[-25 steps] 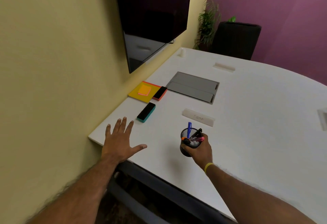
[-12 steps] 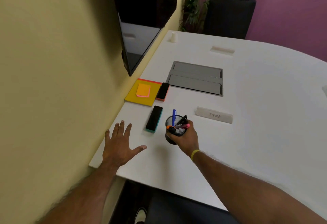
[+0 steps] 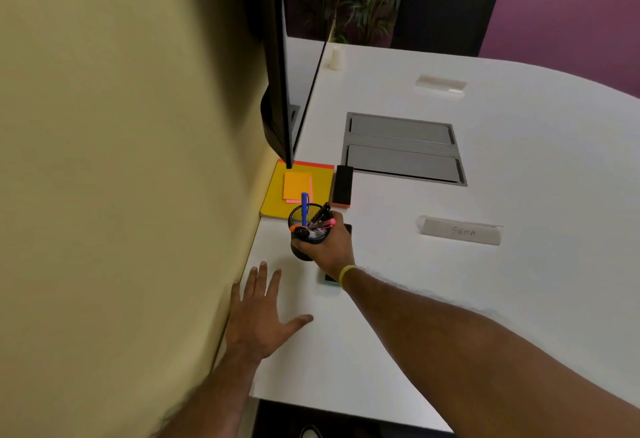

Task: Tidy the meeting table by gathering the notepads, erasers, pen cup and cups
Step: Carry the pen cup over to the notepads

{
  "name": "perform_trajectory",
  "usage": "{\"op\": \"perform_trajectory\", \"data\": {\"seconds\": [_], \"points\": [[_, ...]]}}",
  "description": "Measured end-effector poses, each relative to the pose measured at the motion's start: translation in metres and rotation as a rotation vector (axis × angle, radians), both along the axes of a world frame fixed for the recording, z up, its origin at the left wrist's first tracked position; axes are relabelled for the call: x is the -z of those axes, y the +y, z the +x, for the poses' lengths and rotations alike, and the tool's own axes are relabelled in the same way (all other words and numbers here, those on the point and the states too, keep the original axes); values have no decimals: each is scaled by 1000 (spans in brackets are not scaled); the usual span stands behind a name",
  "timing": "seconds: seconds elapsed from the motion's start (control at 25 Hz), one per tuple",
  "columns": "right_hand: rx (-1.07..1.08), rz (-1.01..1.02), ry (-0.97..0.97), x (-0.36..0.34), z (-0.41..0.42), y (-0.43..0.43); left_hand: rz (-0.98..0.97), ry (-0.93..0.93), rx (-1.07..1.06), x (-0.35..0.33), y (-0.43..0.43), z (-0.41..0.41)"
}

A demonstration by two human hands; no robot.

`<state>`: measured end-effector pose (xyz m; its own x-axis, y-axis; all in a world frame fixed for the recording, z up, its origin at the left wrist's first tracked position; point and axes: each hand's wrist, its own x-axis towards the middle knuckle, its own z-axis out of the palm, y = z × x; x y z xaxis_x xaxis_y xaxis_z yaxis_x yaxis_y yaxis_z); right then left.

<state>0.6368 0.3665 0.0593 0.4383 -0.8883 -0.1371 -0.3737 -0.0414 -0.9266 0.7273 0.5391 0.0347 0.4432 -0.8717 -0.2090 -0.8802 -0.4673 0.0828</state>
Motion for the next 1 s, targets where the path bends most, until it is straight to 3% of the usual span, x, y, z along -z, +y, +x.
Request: {"op": "perform_trajectory", "data": {"seconds": [0.28,0.68,0.88,1.0], "points": [[20,44,25,43,52,-13,41,3,60,23,-14,17],[38,108,41,62,61,-13,48,28,54,37,-10,27],[-66,155,178,47,46,-11,53,14,66,34,-4,27],[-100,38,304,33,14,-5,35,12,87,25,-3,22]]}}
